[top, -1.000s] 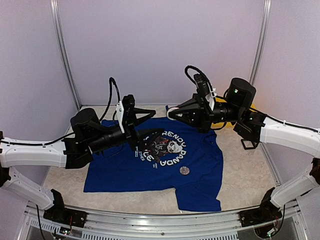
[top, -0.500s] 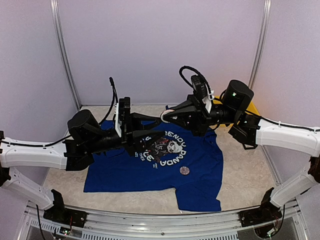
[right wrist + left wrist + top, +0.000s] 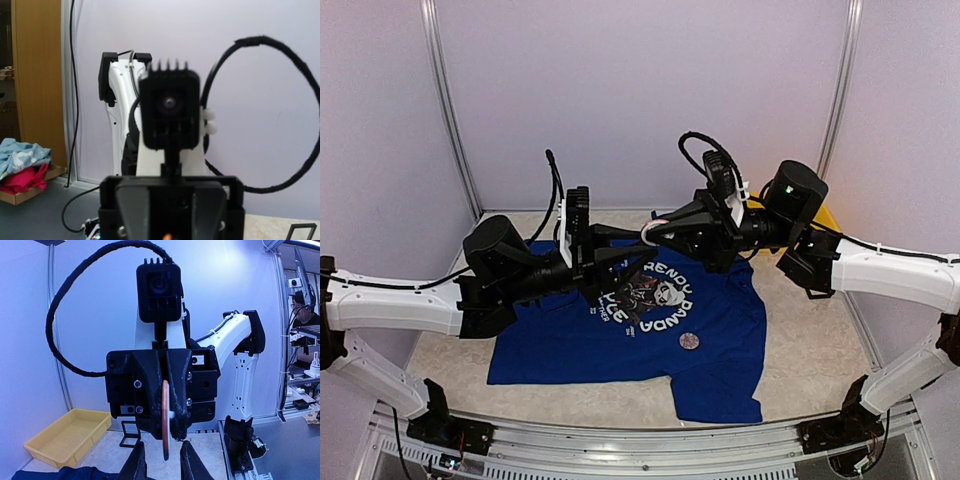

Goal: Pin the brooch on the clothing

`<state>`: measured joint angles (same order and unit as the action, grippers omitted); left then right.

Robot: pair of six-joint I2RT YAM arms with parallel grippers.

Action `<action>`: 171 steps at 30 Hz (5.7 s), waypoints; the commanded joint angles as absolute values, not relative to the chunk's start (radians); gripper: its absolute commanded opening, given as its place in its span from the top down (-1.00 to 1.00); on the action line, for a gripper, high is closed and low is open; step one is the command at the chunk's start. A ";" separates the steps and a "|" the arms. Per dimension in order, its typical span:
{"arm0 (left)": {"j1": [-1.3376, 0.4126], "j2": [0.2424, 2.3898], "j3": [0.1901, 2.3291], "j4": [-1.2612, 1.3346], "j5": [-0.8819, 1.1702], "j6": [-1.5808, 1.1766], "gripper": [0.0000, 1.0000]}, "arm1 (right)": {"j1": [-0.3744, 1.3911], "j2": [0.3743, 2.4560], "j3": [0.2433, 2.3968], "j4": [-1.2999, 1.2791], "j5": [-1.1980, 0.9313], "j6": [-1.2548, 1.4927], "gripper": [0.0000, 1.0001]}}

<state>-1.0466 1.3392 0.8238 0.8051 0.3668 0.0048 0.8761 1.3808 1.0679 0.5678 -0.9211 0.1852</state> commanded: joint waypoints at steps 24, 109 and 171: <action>-1.055 1.319 0.780 0.929 0.303 -0.008 1.00 | 0.891 1.361 1.045 0.470 -0.905 0.126 0.71; -1.006 1.252 0.865 0.649 0.306 -0.064 0.77 | 0.859 1.253 1.006 0.360 -0.781 0.162 1.00; -1.070 1.195 0.855 0.465 0.286 0.242 1.00 | 0.861 1.180 1.079 0.035 -0.707 -0.082 0.17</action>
